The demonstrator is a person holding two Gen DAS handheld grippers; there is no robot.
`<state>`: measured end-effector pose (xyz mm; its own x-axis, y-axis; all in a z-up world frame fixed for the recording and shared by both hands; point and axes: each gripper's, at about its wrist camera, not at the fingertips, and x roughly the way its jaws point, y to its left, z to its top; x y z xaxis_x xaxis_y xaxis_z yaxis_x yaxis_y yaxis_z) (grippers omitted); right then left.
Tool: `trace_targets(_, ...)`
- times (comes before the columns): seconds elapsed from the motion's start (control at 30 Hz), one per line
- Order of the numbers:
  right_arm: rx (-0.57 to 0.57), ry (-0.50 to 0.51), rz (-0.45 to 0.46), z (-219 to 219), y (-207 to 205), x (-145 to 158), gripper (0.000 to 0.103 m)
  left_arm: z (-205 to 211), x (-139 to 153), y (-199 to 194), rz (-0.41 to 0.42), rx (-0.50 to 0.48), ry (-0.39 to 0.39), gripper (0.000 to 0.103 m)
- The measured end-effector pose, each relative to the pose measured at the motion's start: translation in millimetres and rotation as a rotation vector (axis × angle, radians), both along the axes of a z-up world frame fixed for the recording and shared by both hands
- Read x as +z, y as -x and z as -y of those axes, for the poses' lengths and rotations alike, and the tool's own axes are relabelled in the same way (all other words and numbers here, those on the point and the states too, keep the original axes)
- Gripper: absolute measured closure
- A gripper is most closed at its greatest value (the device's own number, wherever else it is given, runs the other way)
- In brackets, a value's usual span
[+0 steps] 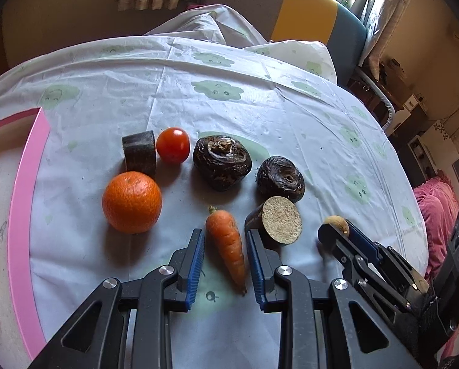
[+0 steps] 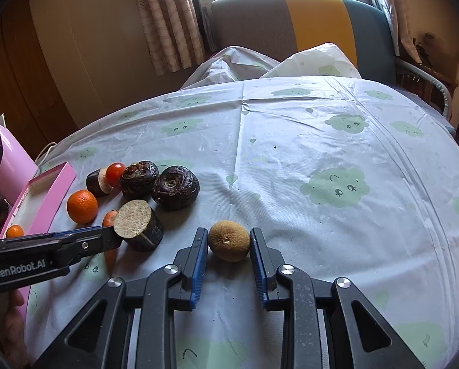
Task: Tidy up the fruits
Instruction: 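Grasp the carrot with the left tool and set it in the pink tray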
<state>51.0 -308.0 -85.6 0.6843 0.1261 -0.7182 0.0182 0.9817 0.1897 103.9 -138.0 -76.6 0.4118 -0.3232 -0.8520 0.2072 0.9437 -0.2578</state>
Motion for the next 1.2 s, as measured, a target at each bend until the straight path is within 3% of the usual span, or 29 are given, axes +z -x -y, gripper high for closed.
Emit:
trace_targets(0.17,0.002,-0.006,-0.005,1.0,-1.3,-1.3,0.075,-0.6,-0.5,3.9,0.028,-0.025,-0.006,0.082)
trace_targets(0.4,0.003,-0.017,-0.01,3.0,-2.3,-3.0,0.075,-13.2,6.0,21.6,0.053,-0.034,-0.029,0.082)
trace_targets(0.67,0.005,0.046,-0.011,-4.9,-2.3,-2.2,0.075,-46.9,43.7,44.8,0.136,-0.004,-0.021,0.082)
trace_targets(0.87,0.006,0.088,-0.015,-10.0,-1.6,-1.4,0.075,-107.3,66.8,53.5,0.176,0.106,-0.006,0.082)
trace_targets(1.2,0.008,0.157,-0.021,-17.9,-2.0,-1.4,0.075,-218.5,53.6,43.2,0.154,0.331,-0.035,0.082)
